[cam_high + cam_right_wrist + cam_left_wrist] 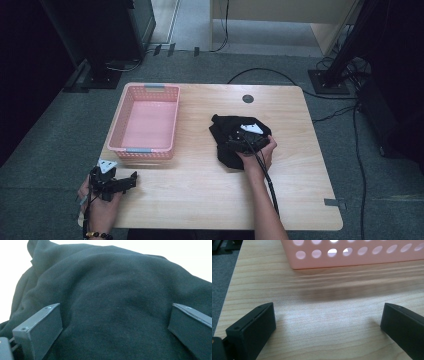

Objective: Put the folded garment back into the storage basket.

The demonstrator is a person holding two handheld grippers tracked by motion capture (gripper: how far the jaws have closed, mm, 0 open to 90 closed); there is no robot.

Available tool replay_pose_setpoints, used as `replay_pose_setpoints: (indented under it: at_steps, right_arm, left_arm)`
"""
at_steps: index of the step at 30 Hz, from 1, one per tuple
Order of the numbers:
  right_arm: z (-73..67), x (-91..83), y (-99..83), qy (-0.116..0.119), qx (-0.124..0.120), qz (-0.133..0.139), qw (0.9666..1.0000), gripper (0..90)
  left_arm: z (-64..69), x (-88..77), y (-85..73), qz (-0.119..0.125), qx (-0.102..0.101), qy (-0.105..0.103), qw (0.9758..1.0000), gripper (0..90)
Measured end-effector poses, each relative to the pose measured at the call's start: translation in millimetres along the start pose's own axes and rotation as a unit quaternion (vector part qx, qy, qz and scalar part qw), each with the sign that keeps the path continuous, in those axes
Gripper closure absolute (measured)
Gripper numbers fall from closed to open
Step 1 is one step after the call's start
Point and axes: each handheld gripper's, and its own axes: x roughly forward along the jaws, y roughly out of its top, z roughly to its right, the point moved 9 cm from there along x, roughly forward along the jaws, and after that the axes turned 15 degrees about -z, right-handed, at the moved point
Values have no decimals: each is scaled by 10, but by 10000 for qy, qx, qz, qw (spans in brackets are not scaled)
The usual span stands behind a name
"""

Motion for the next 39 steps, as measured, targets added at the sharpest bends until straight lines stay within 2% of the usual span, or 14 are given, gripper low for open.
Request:
replay_pose_setpoints:
  at_steps: [3, 6, 10, 14, 18, 20, 21, 24, 29, 31, 36, 39]
  right_arm:
    - [-15, 5, -19, -124, -100, -46, 9999, 0]
    - [-45, 8, -56, -302, -335, -124, 9989, 0]
    - [-42, 6, -67, -208, -251, -152, 9994, 9]
    - [-19, -3, -61, -239, -141, -102, 9996, 94]
    - [43, -51, -56, -322, 37, 96, 9994, 327]
    - [97, -73, -54, -265, 193, 191, 9993, 429]
    - [128, -85, -51, -191, 347, 253, 9989, 476]
    - [165, -100, -52, -49, 554, 312, 9980, 513]
    - [164, -104, -59, -218, 413, 304, 9984, 568]
    - [172, -111, -61, -219, 408, 322, 9984, 596]
    - [198, -157, -56, 59, 458, 443, 9979, 626]
    - [228, -199, -34, 109, 447, 470, 9978, 630]
  left_arm:
    - [0, 0, 0, 0, -1, 1, 10000, 0]
    - [0, 0, 0, 1, 2, -1, 10000, 0]
    - [0, 0, 0, 1, 2, -1, 10000, 0]
    - [0, 0, 0, 0, 2, -1, 10000, 0]
    - [0, 0, 0, -1, 4, -1, 10000, 0]
    - [0, 0, 0, 0, 3, -1, 10000, 0]
    - [0, 0, 0, 0, 3, -1, 10000, 0]
    - [0, 1, 1, 1, 4, -4, 10000, 0]
    - [1, 1, 2, 2, 2, -8, 10000, 0]
    - [1, 2, 3, 5, 0, -11, 10000, 0]
    - [2, 4, 7, 14, -5, -19, 10000, 0]
    - [0, 5, 9, 15, 0, -18, 10000, 0]
